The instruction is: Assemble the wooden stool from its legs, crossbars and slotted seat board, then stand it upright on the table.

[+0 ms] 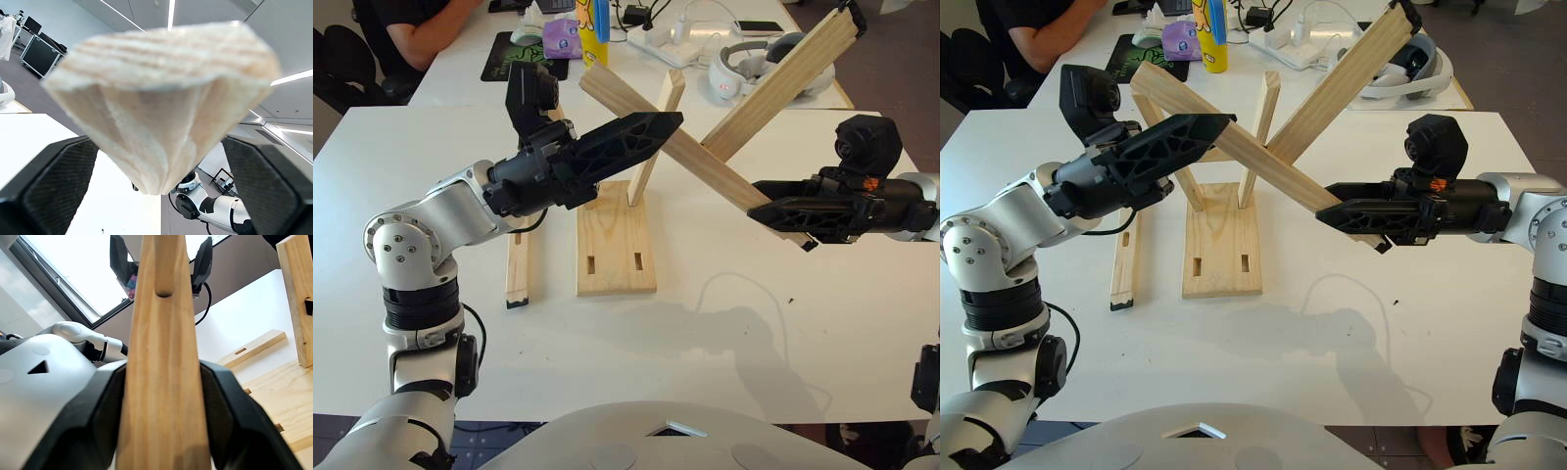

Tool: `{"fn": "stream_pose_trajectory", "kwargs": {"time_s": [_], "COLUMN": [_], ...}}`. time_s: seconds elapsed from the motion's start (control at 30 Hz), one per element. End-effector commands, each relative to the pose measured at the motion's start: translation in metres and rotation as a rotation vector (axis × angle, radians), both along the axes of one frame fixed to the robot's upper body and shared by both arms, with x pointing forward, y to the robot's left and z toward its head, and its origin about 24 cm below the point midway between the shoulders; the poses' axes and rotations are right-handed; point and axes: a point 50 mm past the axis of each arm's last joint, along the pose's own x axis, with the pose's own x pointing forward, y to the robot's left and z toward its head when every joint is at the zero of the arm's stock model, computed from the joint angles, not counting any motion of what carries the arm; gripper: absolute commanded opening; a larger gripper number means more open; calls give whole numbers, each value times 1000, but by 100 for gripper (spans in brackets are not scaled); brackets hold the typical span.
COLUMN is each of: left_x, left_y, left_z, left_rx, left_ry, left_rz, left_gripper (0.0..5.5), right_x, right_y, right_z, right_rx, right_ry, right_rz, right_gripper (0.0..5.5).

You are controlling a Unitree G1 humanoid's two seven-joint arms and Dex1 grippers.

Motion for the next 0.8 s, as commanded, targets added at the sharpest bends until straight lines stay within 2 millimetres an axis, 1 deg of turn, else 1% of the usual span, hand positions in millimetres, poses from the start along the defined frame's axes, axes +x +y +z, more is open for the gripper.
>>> {"fn": "stream_pose_trajectory", "kwargs": {"time_s": [0.03,0.17,0.33,0.43,0.53,0.57,0.6,0.63,0.67,0.7,0.8], "left_x": [-2,-2,-4,-4,-2,-2,-1,0,1,1,3], "left_y": [1,1,0,0,1,1,1,2,3,3,3], "left_z": [0,-1,-3,-4,-4,-4,-4,-4,-4,-5,-6], "left_rx": [19,24,33,33,39,40,39,39,44,54,73], "left_ry": [-5,-5,-5,-4,-3,-4,-5,-9,-11,-14,-27], "left_rz": [-7,-13,-17,-16,-7,-2,3,12,22,31,64], "left_gripper": [378,324,237,207,207,207,206,206,206,206,205], "right_x": [-1,0,1,2,7,12,12,11,12,13,17], "right_y": [1,1,1,0,0,-1,-2,-2,-2,-3,-10], "right_z": [4,4,3,3,3,3,2,1,0,-1,-2], "right_rx": [-11,-12,-21,-26,-32,-25,-37,-55,-55,-56,-68], "right_ry": [-22,-24,-28,-39,-67,-77,-79,-85,-91,-94,-119], "right_rz": [15,13,14,9,-38,-75,-71,-73,-84,-88,-139], "right_gripper": [207,207,207,207,207,207,244,253,274,286,290]}}
